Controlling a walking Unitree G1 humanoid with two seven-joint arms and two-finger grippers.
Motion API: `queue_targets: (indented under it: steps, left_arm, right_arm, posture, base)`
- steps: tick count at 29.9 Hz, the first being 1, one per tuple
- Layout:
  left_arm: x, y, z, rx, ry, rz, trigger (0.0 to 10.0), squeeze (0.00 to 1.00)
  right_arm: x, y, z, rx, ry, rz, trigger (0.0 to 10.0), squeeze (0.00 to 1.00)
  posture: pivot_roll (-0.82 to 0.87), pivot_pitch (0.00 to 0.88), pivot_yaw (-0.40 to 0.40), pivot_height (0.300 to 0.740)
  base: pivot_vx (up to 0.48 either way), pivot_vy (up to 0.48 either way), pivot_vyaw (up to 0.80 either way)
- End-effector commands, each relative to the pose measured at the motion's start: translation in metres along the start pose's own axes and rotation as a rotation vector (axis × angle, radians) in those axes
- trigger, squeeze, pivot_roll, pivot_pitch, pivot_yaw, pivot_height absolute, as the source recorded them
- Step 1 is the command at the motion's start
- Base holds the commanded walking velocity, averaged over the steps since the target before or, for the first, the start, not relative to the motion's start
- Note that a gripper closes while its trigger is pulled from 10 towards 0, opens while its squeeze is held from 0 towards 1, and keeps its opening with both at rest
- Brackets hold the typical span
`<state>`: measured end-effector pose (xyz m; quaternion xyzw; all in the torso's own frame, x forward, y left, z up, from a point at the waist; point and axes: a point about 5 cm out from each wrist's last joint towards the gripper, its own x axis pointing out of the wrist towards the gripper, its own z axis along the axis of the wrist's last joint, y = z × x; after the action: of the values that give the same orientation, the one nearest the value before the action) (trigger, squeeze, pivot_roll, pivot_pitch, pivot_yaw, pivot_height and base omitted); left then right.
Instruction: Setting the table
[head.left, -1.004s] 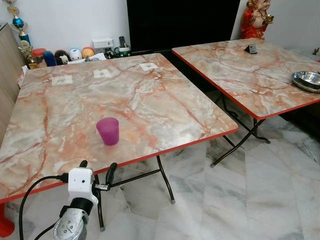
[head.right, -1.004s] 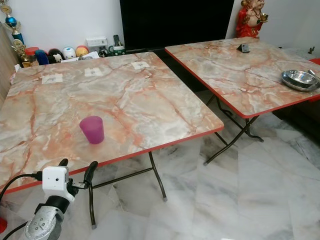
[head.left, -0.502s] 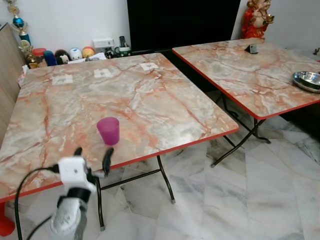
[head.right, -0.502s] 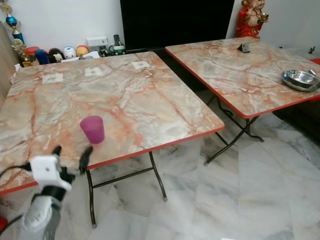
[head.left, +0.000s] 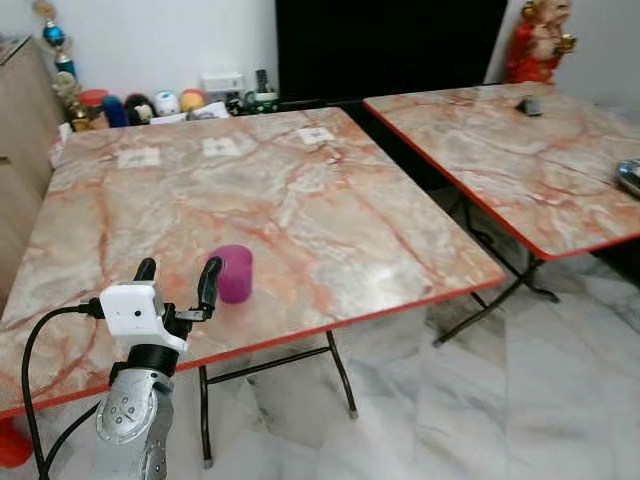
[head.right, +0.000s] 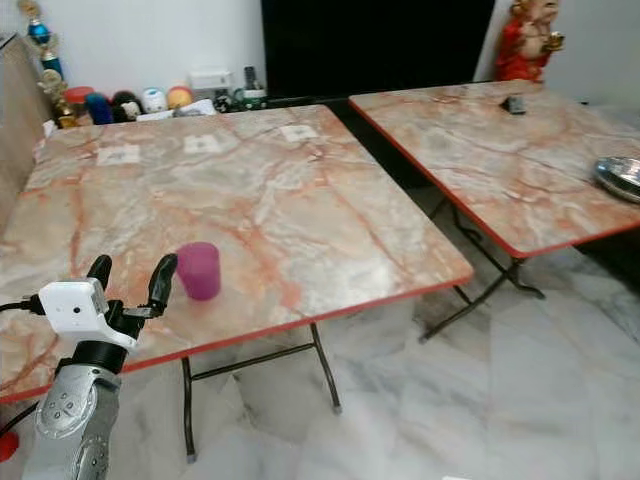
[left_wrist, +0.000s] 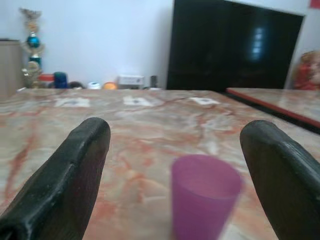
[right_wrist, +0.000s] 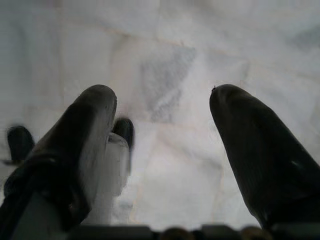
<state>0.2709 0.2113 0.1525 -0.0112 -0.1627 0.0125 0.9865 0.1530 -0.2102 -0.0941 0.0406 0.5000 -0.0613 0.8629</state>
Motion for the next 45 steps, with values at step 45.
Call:
queue_targets:
  steps: [45]
  left_arm:
    - [-0.058, 0.011, -0.020, 0.117, 0.187, -0.088, 10.0, 0.00]
  right_arm:
    - [-0.002, -0.010, -0.006, -0.025, 0.013, -0.022, 10.0, 0.00]
  posture:
    - [0.09, 0.002, -0.053, 0.740]
  base:
    - [0.080, 0.000, 0.00]
